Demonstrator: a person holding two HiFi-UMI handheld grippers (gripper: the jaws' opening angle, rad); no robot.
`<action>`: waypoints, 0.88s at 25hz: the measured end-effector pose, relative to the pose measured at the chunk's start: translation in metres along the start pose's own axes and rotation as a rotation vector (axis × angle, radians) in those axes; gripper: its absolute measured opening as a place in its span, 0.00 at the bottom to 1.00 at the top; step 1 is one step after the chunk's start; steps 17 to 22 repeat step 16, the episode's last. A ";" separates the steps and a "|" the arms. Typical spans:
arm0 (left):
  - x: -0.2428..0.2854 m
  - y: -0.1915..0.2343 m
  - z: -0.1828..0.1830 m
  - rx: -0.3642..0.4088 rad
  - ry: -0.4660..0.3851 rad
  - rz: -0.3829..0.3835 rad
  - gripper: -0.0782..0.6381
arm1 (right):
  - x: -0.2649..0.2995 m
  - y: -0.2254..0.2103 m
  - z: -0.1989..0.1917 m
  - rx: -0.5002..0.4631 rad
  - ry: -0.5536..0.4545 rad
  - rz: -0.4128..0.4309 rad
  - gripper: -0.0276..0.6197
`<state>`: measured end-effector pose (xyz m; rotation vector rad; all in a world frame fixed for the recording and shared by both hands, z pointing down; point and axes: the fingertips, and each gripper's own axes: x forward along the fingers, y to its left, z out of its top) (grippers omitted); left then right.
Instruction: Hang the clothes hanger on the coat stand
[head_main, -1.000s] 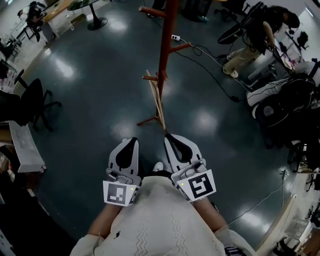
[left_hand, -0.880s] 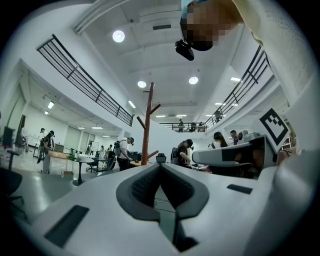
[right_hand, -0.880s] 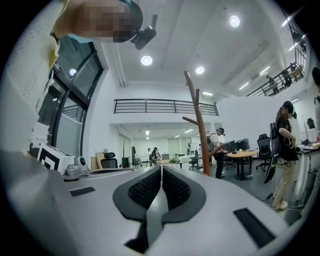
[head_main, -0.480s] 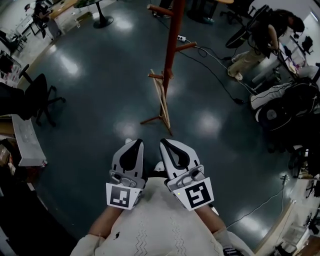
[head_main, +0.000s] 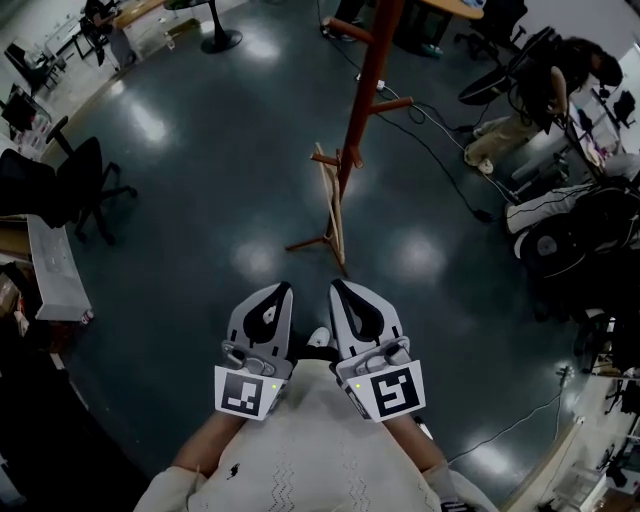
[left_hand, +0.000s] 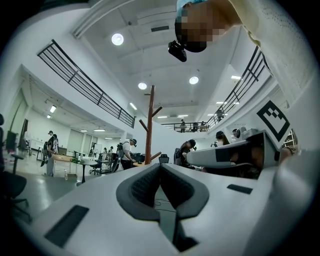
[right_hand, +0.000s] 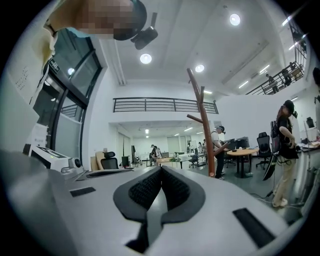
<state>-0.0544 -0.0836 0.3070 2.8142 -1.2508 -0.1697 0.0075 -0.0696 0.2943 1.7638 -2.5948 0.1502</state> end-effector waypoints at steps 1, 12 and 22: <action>0.002 0.001 0.001 -0.004 -0.003 0.000 0.13 | 0.001 0.000 -0.001 -0.001 0.001 -0.002 0.07; 0.009 0.002 -0.006 -0.004 0.015 0.001 0.13 | 0.010 -0.003 -0.010 0.027 0.028 0.013 0.07; 0.007 0.012 -0.007 -0.003 0.017 0.034 0.13 | 0.011 -0.002 -0.011 0.030 0.033 0.014 0.07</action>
